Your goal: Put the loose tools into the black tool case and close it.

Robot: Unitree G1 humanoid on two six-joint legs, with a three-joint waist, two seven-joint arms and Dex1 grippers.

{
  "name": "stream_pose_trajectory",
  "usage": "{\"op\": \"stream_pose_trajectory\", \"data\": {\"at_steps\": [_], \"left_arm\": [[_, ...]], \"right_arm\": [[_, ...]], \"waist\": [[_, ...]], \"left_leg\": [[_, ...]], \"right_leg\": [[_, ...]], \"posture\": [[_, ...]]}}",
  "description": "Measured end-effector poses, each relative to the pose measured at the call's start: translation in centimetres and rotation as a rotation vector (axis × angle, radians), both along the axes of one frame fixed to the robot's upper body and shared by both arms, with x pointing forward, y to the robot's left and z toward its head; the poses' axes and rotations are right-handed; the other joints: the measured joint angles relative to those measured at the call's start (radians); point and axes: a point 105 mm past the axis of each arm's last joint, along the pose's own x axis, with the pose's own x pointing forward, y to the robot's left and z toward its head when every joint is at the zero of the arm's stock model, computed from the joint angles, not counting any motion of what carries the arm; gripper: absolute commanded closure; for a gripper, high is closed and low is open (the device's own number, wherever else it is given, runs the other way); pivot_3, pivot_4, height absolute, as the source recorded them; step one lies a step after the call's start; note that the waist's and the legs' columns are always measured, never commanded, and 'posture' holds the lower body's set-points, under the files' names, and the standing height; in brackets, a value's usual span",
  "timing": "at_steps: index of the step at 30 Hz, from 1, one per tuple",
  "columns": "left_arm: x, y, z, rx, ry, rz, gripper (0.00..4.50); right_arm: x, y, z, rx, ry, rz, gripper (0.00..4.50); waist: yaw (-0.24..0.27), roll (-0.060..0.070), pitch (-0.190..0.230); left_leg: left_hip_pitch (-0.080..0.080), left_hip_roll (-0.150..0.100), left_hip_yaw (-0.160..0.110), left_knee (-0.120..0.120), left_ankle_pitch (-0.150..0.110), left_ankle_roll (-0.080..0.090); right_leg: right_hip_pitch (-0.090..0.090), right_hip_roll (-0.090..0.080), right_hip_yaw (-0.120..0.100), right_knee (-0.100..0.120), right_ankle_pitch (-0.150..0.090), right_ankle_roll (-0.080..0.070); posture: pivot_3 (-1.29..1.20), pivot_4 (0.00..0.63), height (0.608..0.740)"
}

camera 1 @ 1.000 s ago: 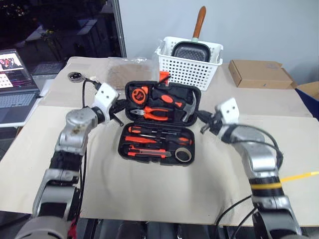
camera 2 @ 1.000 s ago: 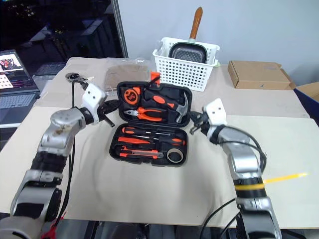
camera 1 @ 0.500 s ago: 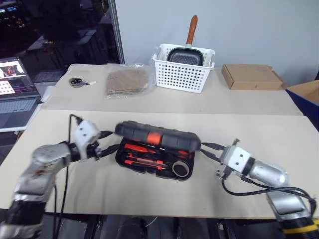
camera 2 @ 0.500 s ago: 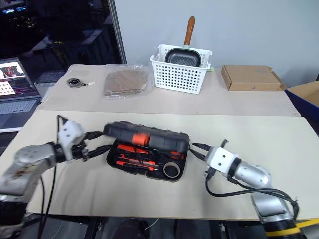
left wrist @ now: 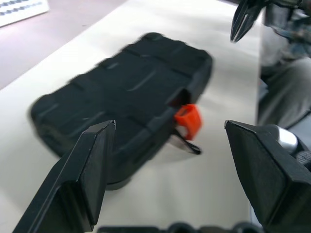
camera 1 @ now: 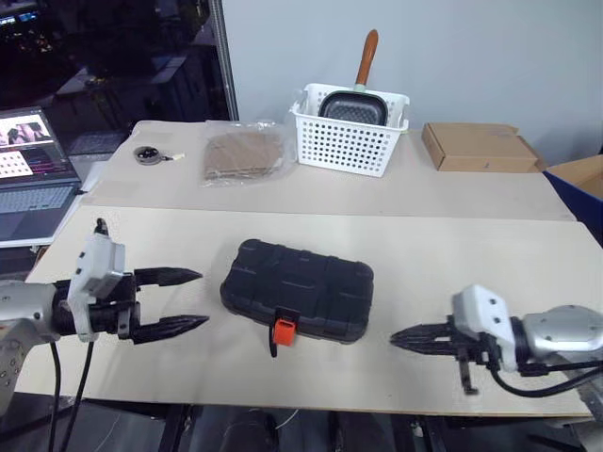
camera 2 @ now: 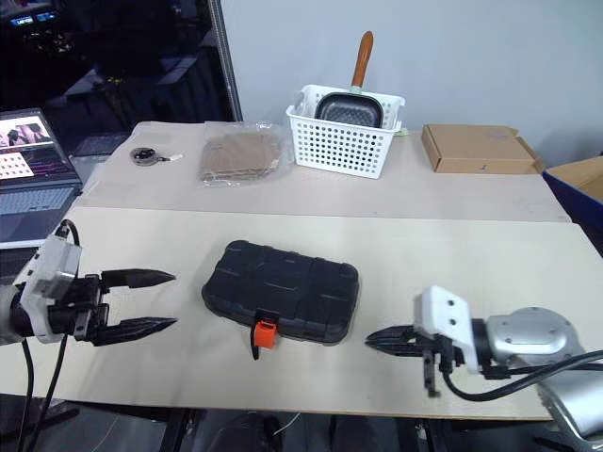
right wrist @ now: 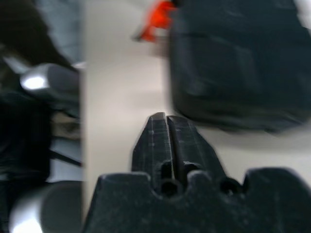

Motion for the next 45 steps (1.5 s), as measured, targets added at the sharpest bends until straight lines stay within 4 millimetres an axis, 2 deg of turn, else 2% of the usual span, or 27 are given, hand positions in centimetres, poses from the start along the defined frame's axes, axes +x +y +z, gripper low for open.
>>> {"op": "stream_pose_trajectory", "data": {"at_steps": [3, 7, 9, 11, 14, 17, 21, 23, 26, 29, 31, 33, 35, 39, 40, 45], "left_arm": [[-0.6, -0.8, 0.0, 0.013, -0.010, -0.032, 0.63], [-1.3, -1.2, -0.5, 0.020, 0.000, -0.037, 0.63], [-1.5, -1.4, -0.6, 0.021, 0.000, -0.038, 0.63], [-1.7, -1.5, -0.7, 0.026, -0.002, -0.034, 0.63], [-1.8, -1.8, -0.7, 0.025, -0.013, -0.026, 0.63], [-1.7, -1.8, -0.7, 0.022, -0.025, 0.005, 0.63], [-1.2, -1.9, -0.5, 0.023, -0.044, 0.037, 0.63], [-0.2, -2.5, 0.1, 0.010, -0.079, 0.050, 0.63], [0.7, -2.8, 0.3, 0.002, -0.093, 0.054, 0.63], [2.8, -2.9, 0.2, 0.009, -0.111, 0.082, 0.63], [4.4, -3.1, -0.1, 0.004, -0.113, 0.102, 0.63], [6.2, -3.4, -0.8, 0.016, -0.114, 0.114, 0.63], [7.3, -3.6, -1.6, 0.013, -0.091, 0.129, 0.63], [8.8, -4.1, -3.0, 0.026, -0.053, 0.126, 0.63], [9.1, -4.0, -3.4, 0.031, -0.043, 0.131, 0.63], [9.7, -4.0, -4.8, 0.018, -0.004, 0.125, 0.63]], "right_arm": [[0.5, 1.6, -2.0, -0.051, 0.009, 0.034, 4.42], [2.9, 2.6, -3.6, -0.116, -0.051, -0.007, 4.42], [4.4, 3.3, -3.8, -0.094, -0.074, -0.073, 4.42], [6.8, 4.1, -3.1, -0.040, -0.087, -0.193, 4.42], [9.4, 4.8, -1.1, 0.033, -0.098, -0.314, 4.42], [13.0, 5.2, 1.2, 0.103, -0.135, -0.449, 4.42], [16.0, 5.9, 2.0, 0.128, -0.154, -0.546, 4.42], [18.2, 6.6, 2.2, 0.119, -0.189, -0.592, 4.42], [18.7, 6.1, 2.0, 0.099, -0.217, -0.595, 4.42], [17.3, 5.4, 1.4, 0.098, -0.171, -0.534, 3.71], [15.7, 5.2, 1.5, 0.120, -0.135, -0.498, 2.95], [13.9, 5.0, 1.5, 0.151, -0.088, -0.486, 2.46], [12.7, 5.6, 1.4, 0.176, -0.051, -0.472, 1.67], [12.3, 6.7, 1.0, 0.191, -0.029, -0.512, 0.30], [12.3, 6.9, 0.8, 0.187, -0.020, -0.527, 0.14], [12.4, 8.3, 0.2, 0.209, 0.018, -0.575, 0.14]], "waist": [[0.001, 0.000, 0.000], [-0.002, 0.000, 0.000], [-0.004, -0.001, 0.000], [-0.007, -0.001, 0.000], [-0.005, -0.001, 0.000], [-0.005, -0.001, 0.000], [-0.008, -0.001, 0.000], [-0.012, -0.001, 0.000], [-0.008, -0.001, 0.000], [0.006, 0.000, 0.000], [0.007, 0.000, 0.000], [0.008, 0.000, 0.000], [-0.001, 0.000, 0.000], [-0.012, 0.000, 0.001], [-0.012, 0.000, 0.001], [-0.006, 0.000, 0.001]], "left_leg": [[-0.001, -0.001, 0.001, 0.000, 0.000, 0.000], [-0.002, -0.001, 0.001, 0.000, 0.000, 0.000], [-0.002, -0.001, 0.001, 0.000, 0.000, 0.000], [-0.002, -0.001, 0.002, 0.000, 0.001, -0.002], [-0.001, 0.000, 0.001, 0.000, 0.002, -0.003], [0.000, 0.000, 0.001, 0.000, 0.003, -0.004], [-0.001, 0.000, 0.001, -0.001, 0.003, -0.004], [-0.001, 0.000, 0.001, -0.001, 0.003, -0.004], [-0.002, 0.000, 0.001, -0.001, 0.003, -0.004], [-0.004, -0.001, 0.000, -0.001, 0.002, -0.004], [-0.005, -0.001, 0.000, -0.001, 0.001, -0.002], [-0.006, -0.001, 0.000, -0.001, 0.001, -0.001], [-0.006, -0.001, 0.000, -0.001, 0.000, -0.001], [-0.005, -0.001, 0.000, -0.001, 0.000, -0.001], [-0.005, -0.001, 0.000, -0.001, 0.001, -0.002], [-0.005, -0.001, 0.000, -0.001, 0.001, -0.002]], "right_leg": [[-0.001, 0.000, 0.000, 0.001, 0.000, 0.000], [-0.002, 0.001, 0.000, 0.000, 0.001, -0.002], [-0.003, 0.002, 0.000, 0.000, 0.001, -0.003], [-0.004, 0.002, 0.001, 0.002, 0.002, -0.004], [-0.003, 0.003, 0.001, 0.002, 0.002, -0.004], [-0.002, 0.003, 0.000, 0.002, 0.003, -0.006], [-0.003, 0.004, 0.001, 0.002, 0.003, -0.006], [-0.004, 0.005, 0.001, 0.003, 0.004, -0.006], [-0.003, 0.005, 0.001, 0.003, 0.003, -0.006], [-0.004, 0.004, -0.002, 0.002, 0.003, -0.006], [-0.004, 0.004, -0.002, 0.001, 0.003, -0.005], [-0.004, 0.004, -0.002, 0.001, 0.003, -0.004], [-0.004, 0.004, -0.001, 0.001, 0.003, -0.004], [-0.005, 0.005, 0.000, 0.002, 0.003, -0.004], [-0.005, 0.005, 0.000, 0.003, 0.003, -0.004], [-0.005, 0.004, -0.001, 0.002, 0.003, -0.004]], "posture": [[0.00, 0.150, 0.740], [0.00, 0.150, 0.740], [0.00, 0.150, 0.740], [0.00, 0.150, 0.740], [0.00, 0.150, 0.740], [0.00, 0.150, 0.740], [0.00, 0.150, 0.740], [0.00, 0.150, 0.740], [0.00, 0.150, 0.740], [0.00, 0.150, 0.740], [0.00, 0.150, 0.740], [0.00, 0.150, 0.740], [0.00, 0.150, 0.740], [0.00, 0.150, 0.740], [0.00, 0.150, 0.740], [0.00, 0.150, 0.740]]}}
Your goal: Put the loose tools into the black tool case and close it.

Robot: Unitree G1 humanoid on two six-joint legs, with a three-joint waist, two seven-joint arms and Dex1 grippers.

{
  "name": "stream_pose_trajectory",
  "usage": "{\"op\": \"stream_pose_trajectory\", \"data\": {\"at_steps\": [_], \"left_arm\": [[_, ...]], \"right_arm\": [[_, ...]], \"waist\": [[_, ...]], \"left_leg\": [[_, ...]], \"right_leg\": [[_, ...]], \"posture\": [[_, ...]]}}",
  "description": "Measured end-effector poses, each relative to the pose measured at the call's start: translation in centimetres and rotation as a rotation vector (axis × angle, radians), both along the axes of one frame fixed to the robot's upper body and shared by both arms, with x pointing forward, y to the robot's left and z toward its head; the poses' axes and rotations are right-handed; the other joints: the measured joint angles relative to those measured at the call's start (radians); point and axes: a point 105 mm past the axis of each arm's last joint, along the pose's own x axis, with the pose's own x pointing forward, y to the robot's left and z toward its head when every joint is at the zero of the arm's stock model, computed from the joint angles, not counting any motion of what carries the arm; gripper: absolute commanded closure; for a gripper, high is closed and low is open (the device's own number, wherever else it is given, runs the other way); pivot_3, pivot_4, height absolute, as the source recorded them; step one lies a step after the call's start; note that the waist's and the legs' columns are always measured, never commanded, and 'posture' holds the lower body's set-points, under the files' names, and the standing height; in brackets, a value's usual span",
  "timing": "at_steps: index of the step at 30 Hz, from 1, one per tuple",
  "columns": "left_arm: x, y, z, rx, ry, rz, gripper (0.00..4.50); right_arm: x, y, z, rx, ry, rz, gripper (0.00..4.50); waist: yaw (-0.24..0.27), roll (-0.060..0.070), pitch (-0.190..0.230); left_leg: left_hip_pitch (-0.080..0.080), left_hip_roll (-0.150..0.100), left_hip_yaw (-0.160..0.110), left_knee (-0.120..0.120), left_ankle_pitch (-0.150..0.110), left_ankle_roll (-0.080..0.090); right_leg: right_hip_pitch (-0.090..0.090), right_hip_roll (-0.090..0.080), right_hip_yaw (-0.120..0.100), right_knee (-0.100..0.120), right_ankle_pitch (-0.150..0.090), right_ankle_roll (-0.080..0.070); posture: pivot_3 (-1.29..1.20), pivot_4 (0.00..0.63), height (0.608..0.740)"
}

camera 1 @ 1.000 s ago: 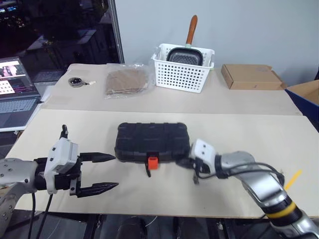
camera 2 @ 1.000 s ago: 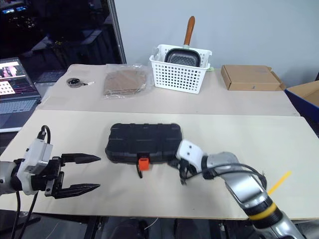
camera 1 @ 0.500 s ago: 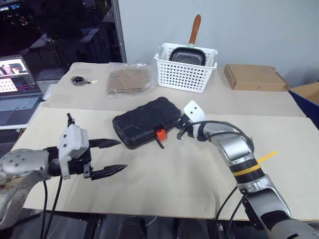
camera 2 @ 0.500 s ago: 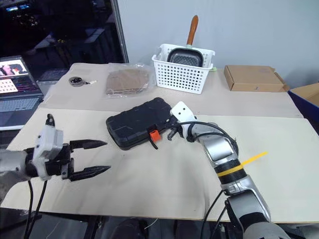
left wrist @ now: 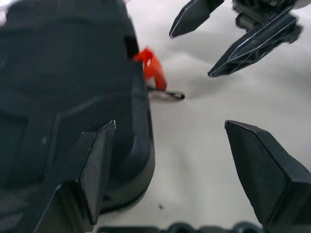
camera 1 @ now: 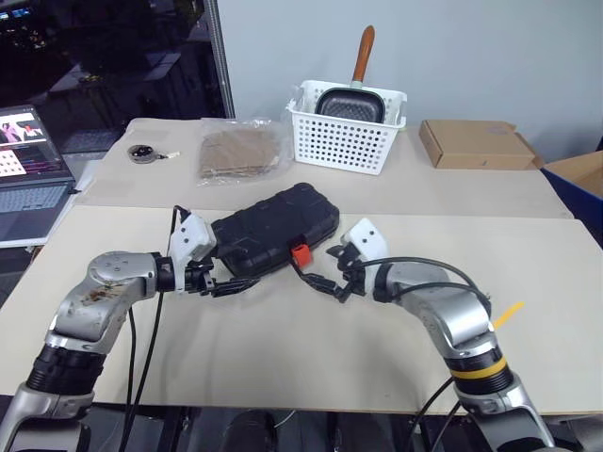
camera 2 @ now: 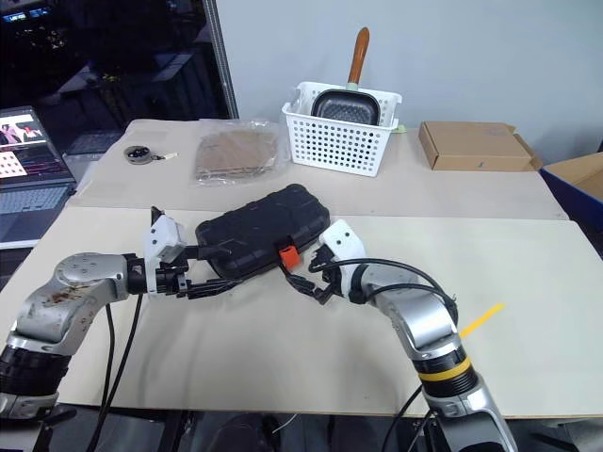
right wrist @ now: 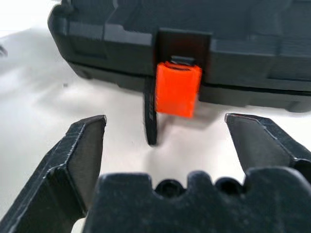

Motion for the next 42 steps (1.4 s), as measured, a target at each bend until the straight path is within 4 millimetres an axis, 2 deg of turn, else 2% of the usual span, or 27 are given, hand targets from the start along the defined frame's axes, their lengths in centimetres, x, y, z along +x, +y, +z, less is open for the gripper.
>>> {"op": "stream_pose_trajectory", "data": {"at_steps": [7, 11, 14, 16, 18, 28, 31, 32, 33, 42], "left_arm": [[0.3, -0.1, -0.1, -0.018, 0.001, -0.022, 0.63], [0.4, -0.3, -0.2, -0.016, -0.018, -0.032, 0.63], [0.7, -0.7, -0.3, -0.018, -0.023, -0.036, 0.63], [0.8, -0.8, -0.3, -0.019, -0.025, -0.036, 0.63], [0.8, -0.8, -0.3, -0.019, -0.026, -0.037, 0.63], [0.8, -0.8, -0.3, -0.010, -0.036, -0.040, 0.63], [0.8, -0.8, -0.3, -0.010, -0.036, -0.040, 0.63], [0.8, -0.8, -0.3, -0.010, -0.036, -0.040, 0.63], [0.8, -0.8, -0.3, -0.010, -0.036, -0.040, 0.63], [0.8, -0.7, -0.4, -0.010, -0.037, -0.038, 0.63]], "right_arm": [[0.8, 0.9, -0.6, 0.007, 0.031, -0.049, 0.14], [1.4, 0.7, -1.2, -0.007, 0.049, -0.083, 0.14], [1.8, 0.7, -1.4, -0.013, 0.055, -0.103, 0.77], [2.1, 1.0, -1.2, -0.008, 0.052, -0.103, 1.50], [2.1, 1.2, -1.0, 0.000, 0.048, -0.098, 1.97], [2.1, 1.6, -0.9, 0.011, 0.046, -0.105, 1.97], [2.1, 1.7, -0.9, 0.014, 0.045, -0.110, 2.62], [2.2, 1.6, -0.8, 0.013, 0.042, -0.119, 3.09], [2.2, 1.6, -0.8, 0.014, 0.041, -0.121, 3.32], [2.2, 1.7, -0.8, 0.016, 0.040, -0.120, 3.36]], "waist": [[0.002, 0.000, 0.000], [0.002, 0.000, 0.000], [0.002, 0.000, 0.000], [0.002, 0.000, 0.000], [0.002, 0.000, 0.000], [0.000, 0.000, 0.000], [0.000, 0.000, 0.000], [0.000, 0.000, 0.000], [-0.001, 0.000, 0.000], [-0.002, 0.000, 0.000]], "left_leg": [[-0.001, -0.001, 0.000, 0.000, 0.000, 0.001], [0.000, -0.001, 0.000, 0.000, 0.000, 0.001], [0.000, -0.001, 0.000, 0.000, 0.000, 0.001], [0.000, -0.001, 0.000, 0.000, 0.000, 0.001], [0.000, -0.001, 0.000, 0.000, 0.000, 0.001], [0.000, -0.001, -0.001, 0.000, 0.000, 0.001], [0.000, 0.000, -0.001, 0.000, 0.000, 0.001], [0.000, -0.001, -0.001, 0.000, 0.000, 0.001], [0.000, 0.000, -0.001, 0.000, 0.000, 0.001], [0.000, 0.000, -0.001, 0.000, 0.000, 0.001]], "right_leg": [[0.000, -0.001, 0.000, 0.000, 0.000, 0.001], [0.000, -0.001, 0.000, 0.000, 0.000, 0.001], [0.000, -0.001, 0.000, 0.000, 0.000, 0.001], [0.000, -0.001, 0.000, 0.000, 0.000, 0.001], [0.000, -0.001, 0.000, 0.000, 0.000, 0.001], [0.000, -0.001, -0.001, 0.000, 0.000, 0.001], [0.000, -0.001, 0.000, 0.000, 0.000, 0.001], [0.000, -0.001, 0.000, 0.000, 0.000, 0.001], [0.000, -0.001, 0.000, 0.000, 0.000, 0.001], [0.000, -0.001, 0.000, 0.000, 0.000, 0.001]], "posture": [[0.00, 0.150, 0.740], [0.00, 0.150, 0.740], [0.00, 0.150, 0.740], [0.00, 0.150, 0.740], [0.00, 0.150, 0.740], [0.00, 0.150, 0.740], [0.00, 0.150, 0.740], [0.00, 0.150, 0.740], [0.00, 0.150, 0.740], [0.00, 0.150, 0.740]]}}
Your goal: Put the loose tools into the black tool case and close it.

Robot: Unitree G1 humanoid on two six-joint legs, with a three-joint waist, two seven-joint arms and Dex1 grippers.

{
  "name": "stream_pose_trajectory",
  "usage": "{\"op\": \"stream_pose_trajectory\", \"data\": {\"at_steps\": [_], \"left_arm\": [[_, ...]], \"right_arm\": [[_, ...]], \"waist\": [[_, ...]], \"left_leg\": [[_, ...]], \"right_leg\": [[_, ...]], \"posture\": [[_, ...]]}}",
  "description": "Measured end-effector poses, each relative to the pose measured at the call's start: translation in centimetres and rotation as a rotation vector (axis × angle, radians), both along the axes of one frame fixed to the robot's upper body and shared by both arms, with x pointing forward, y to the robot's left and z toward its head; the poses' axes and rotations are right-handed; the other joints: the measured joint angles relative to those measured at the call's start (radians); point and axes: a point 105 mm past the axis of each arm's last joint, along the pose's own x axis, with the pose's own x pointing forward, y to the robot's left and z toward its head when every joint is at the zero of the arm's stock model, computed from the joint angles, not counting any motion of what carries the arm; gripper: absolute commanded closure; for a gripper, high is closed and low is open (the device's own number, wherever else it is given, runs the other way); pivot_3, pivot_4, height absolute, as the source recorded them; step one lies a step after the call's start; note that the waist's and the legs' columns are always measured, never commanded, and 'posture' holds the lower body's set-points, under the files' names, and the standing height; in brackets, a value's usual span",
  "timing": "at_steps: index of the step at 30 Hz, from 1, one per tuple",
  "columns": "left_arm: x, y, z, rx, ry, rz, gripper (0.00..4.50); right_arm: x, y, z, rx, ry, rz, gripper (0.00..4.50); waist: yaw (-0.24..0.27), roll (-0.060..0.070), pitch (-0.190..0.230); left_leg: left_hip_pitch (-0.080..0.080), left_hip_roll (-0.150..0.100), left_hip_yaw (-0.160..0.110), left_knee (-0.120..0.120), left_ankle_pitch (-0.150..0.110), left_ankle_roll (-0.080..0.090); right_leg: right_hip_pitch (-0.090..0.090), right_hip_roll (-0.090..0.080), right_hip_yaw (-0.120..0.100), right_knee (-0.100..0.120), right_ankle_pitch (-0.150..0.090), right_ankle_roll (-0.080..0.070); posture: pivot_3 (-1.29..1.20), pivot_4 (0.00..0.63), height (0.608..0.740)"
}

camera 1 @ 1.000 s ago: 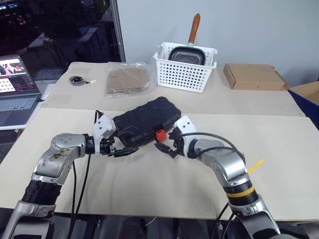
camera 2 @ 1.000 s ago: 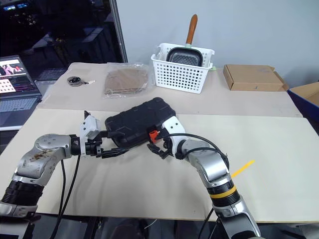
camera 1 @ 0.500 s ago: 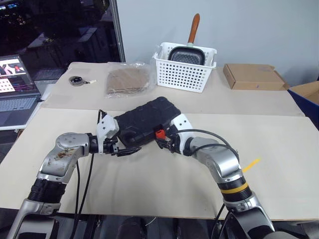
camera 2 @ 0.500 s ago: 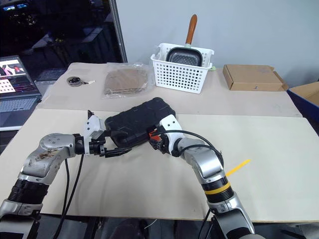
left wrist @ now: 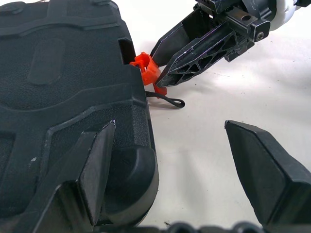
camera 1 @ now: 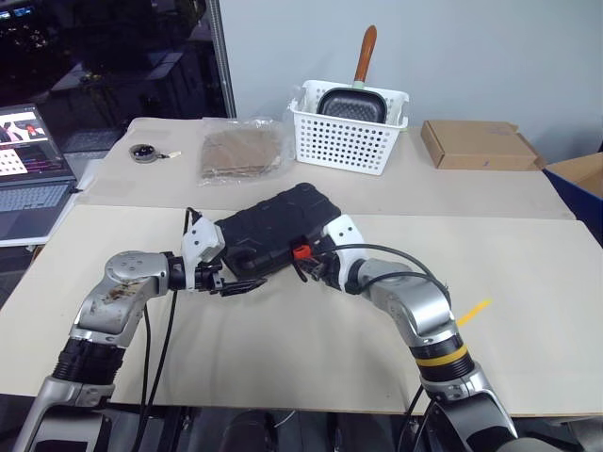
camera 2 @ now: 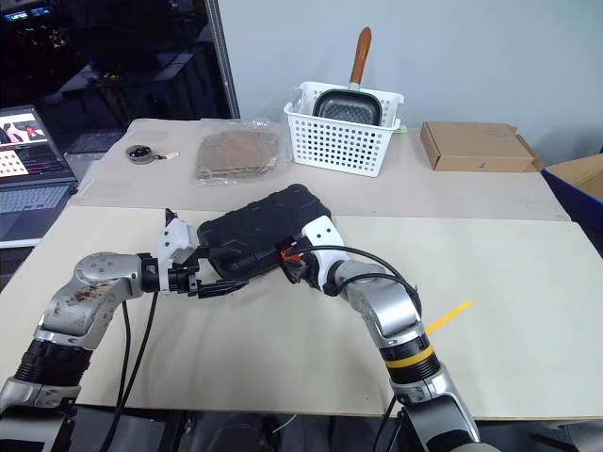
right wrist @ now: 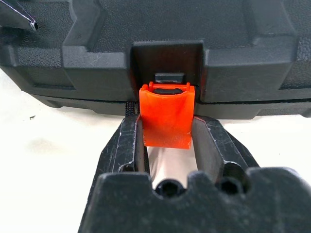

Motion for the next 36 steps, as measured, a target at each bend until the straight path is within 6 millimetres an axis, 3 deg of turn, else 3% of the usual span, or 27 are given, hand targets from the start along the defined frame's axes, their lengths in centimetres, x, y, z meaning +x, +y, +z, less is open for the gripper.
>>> {"op": "stream_pose_trajectory", "data": {"at_steps": [36], "left_arm": [[-0.20, -0.02, -0.24, -0.007, -0.011, 0.009, 0.63]], "right_arm": [[0.28, 0.90, 0.76, 0.027, -0.026, 0.018, 3.36]], "waist": [[-0.013, 0.000, 0.000]], "left_leg": [[0.000, 0.000, 0.000, 0.000, 0.000, 0.000]], "right_leg": [[0.000, 0.000, 0.000, 0.000, 0.000, 0.000]], "posture": [[0.00, 0.150, 0.740]]}}
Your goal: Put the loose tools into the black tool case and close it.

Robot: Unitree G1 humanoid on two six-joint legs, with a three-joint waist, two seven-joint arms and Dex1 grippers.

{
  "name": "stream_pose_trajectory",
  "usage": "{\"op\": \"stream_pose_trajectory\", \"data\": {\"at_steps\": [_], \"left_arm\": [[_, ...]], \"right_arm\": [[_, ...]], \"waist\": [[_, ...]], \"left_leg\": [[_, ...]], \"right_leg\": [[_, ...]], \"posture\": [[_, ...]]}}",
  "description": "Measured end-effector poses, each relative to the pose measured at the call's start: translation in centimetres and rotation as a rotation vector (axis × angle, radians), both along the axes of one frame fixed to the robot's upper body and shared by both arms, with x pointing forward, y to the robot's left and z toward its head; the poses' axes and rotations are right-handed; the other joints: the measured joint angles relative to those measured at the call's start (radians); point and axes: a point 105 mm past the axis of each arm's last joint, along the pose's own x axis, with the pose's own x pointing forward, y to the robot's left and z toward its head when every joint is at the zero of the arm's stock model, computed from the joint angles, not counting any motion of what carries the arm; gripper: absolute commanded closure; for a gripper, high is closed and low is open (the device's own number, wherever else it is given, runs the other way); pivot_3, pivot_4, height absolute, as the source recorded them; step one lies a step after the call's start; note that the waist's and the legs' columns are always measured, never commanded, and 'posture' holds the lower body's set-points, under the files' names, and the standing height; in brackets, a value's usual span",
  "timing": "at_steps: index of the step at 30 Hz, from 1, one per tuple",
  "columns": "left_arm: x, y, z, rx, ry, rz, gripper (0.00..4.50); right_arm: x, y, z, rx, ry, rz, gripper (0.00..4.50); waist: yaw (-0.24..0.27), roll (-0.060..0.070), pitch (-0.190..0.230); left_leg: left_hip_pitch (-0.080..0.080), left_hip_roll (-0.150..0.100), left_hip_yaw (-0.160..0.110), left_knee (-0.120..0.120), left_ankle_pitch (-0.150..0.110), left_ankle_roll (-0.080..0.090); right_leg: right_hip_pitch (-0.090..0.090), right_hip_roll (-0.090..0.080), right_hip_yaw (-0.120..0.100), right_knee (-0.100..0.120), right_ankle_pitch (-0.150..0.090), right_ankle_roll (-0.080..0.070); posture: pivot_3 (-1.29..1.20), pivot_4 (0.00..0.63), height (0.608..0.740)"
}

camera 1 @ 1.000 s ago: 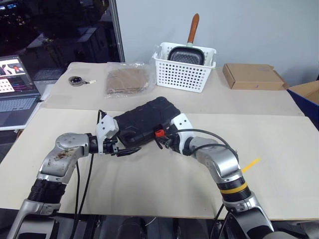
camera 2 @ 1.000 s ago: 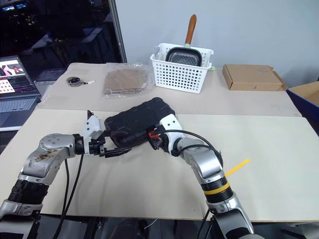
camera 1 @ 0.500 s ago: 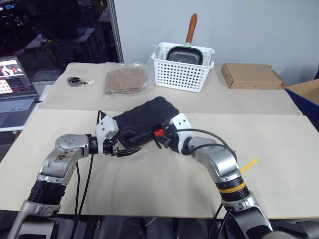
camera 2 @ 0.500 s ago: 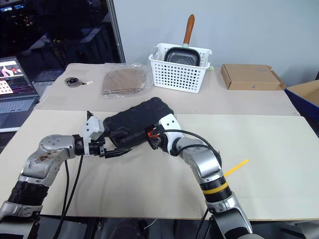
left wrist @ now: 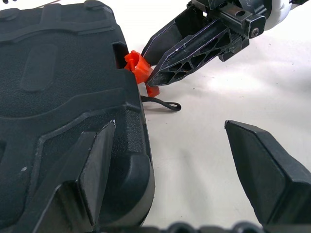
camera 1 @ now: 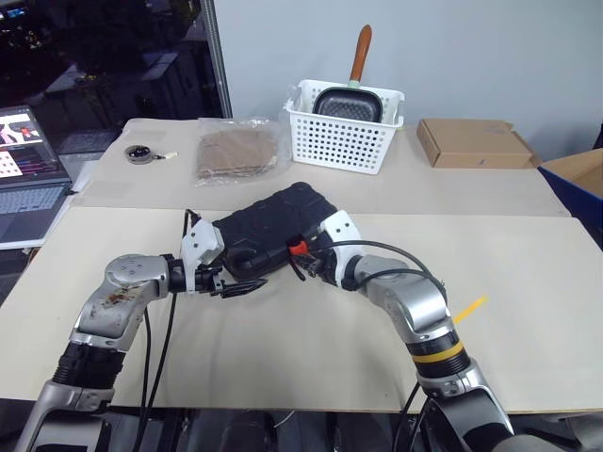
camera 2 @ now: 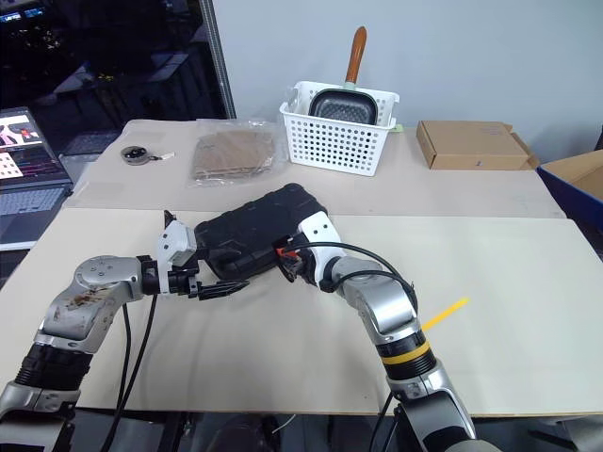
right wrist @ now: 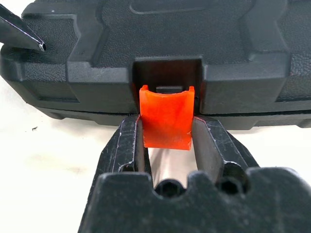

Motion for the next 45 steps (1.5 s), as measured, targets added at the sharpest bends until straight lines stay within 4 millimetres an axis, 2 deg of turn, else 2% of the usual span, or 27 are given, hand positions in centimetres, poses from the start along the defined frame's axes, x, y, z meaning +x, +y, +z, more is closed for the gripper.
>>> {"op": "stream_pose_trajectory", "data": {"at_steps": [4, 6, 9, 12, 16, 19, 23, 25, 26, 28, 29, 37, 45], "left_arm": [[0.0, 0.0, -0.1, -0.003, 0.001, 0.003, 0.63], [0.0, -0.1, -0.1, -0.009, 0.002, 0.003, 0.63], [0.0, -0.3, -0.2, -0.012, 0.004, 0.003, 0.63], [-0.1, -0.3, -0.2, -0.013, 0.003, 0.003, 0.63], [-0.2, -0.5, -0.3, -0.017, 0.009, 0.000, 0.63], [-0.2, -0.5, -0.3, -0.019, 0.010, 0.002, 0.63], [-0.2, -0.4, -0.3, -0.020, 0.012, 0.008, 0.63], [-0.2, -0.3, -0.3, -0.019, 0.012, 0.010, 0.63], [-0.2, -0.4, -0.3, -0.020, 0.012, 0.010, 0.63], [-0.2, -0.4, -0.3, -0.020, 0.012, 0.009, 0.63], [-0.2, -0.4, -0.3, -0.020, 0.012, 0.009, 0.63], [-0.1, -0.3, -0.2, -0.020, 0.011, 0.012, 0.63], [0.0, -0.2, -0.3, -0.018, 0.014, 0.023, 0.63]], "right_arm": [[0.4, 0.5, 0.0, -0.002, 0.007, -0.002, 3.36], [0.7, 0.8, 0.0, 0.002, 0.012, -0.005, 2.35], [1.1, 1.5, 0.9, 0.032, -0.013, 0.007, 1.50], [1.0, 1.6, 1.1, 0.040, -0.013, 0.029, 0.46], [0.3, 0.8, 1.5, 0.034, -0.041, 0.049, 0.46], [-0.3, -0.7, 1.9, 0.009, -0.061, 0.055, 1.19], [-0.5, -2.1, 1.2, -0.031, -0.038, 0.043, 2.54], [-0.7, -2.0, 1.1, -0.026, -0.025, 0.049, 3.29], [-0.7, -1.9, 1.1, -0.022, -0.024, 0.052, 3.50], [-0.7, -1.7, 1.1, -0.016, -0.021, 0.055, 4.35], [-0.6, -1.6, 1.0, -0.014, -0.014, 0.052, 4.47], [0.7, 0.1, -0.3, -0.016, 0.011, 0.043, 4.47], [1.9, 1.5, -0.5, -0.006, -0.017, 0.052, 4.47]], "waist": [[-0.008, 0.000, 0.000], [-0.014, 0.000, 0.000], [-0.015, 0.000, 0.000], [-0.014, 0.000, 0.000], [-0.010, 0.000, 0.000], [-0.008, 0.000, 0.000], [-0.010, 0.000, 0.000], [-0.010, 0.000, 0.000], [-0.010, 0.000, 0.000], [-0.010, 0.000, 0.000], [-0.010, 0.000, 0.000], [-0.011, 0.000, 0.000], [-0.018, 0.000, 0.000]], "left_leg": [[0.000, 0.000, 0.000, 0.000, 0.000, 0.000], [0.001, 0.000, 0.000, 0.000, 0.000, 0.000], [0.003, 0.000, 0.000, 0.000, 0.000, 0.000], [0.003, 0.000, 0.000, 0.000, 0.001, -0.001], [0.002, 0.000, 0.000, 0.000, 0.001, -0.001], [0.003, 0.000, 0.000, 0.000, 0.001, -0.001], [0.003, 0.000, 0.000, 0.000, 0.001, -0.001], [0.003, 0.000, 0.000, 0.000, 0.001, -0.001], [0.003, 0.000, 0.000, 0.000, 0.001, -0.001], [0.003, -0.001, 0.000, 0.000, 0.001, -0.001], [0.003, -0.001, 0.000, 0.000, 0.001, -0.001], [0.003, -0.001, 0.000, 0.000, 0.001, -0.001], [0.005, 0.000, 0.000, 0.000, 0.001, -0.002]], "right_leg": [[0.000, 0.000, 0.000, 0.001, 0.000, 0.000], [0.000, 0.000, 0.001, 0.001, 0.000, 0.000], [0.001, 0.001, 0.001, 0.003, 0.000, 0.000], [0.000, 0.000, 0.001, 0.005, 0.000, 0.000], [0.000, -0.001, 0.001, 0.005, 0.000, 0.000], [0.001, -0.002, 0.001, 0.004, -0.001, 0.001], [0.001, -0.002, 0.001, 0.005, -0.001, 0.001], [0.001, -0.002, 0.001, 0.005, -0.001, 0.000], [0.001, -0.002, 0.001, 0.005, -0.001, 0.000], [0.001, -0.002, 0.001, 0.005, -0.001, 0.000], [0.001, -0.002, 0.001, 0.005, -0.001, 0.000], [0.000, -0.002, 0.001, 0.005, -0.001, 0.000], [0.001, 0.000, 0.003, 0.007, 0.000, 0.000]], "posture": [[0.00, 0.150, 0.740], [0.00, 0.150, 0.740], [0.00, 0.150, 0.740], [0.00, 0.150, 0.740], [0.00, 0.150, 0.740], [0.00, 0.150, 0.740], [0.00, 0.150, 0.740], [0.00, 0.150, 0.740], [0.00, 0.150, 0.740], [0.00, 0.150, 0.740], [0.00, 0.150, 0.740], [0.00, 0.150, 0.740], [0.00, 0.150, 0.740]]}}
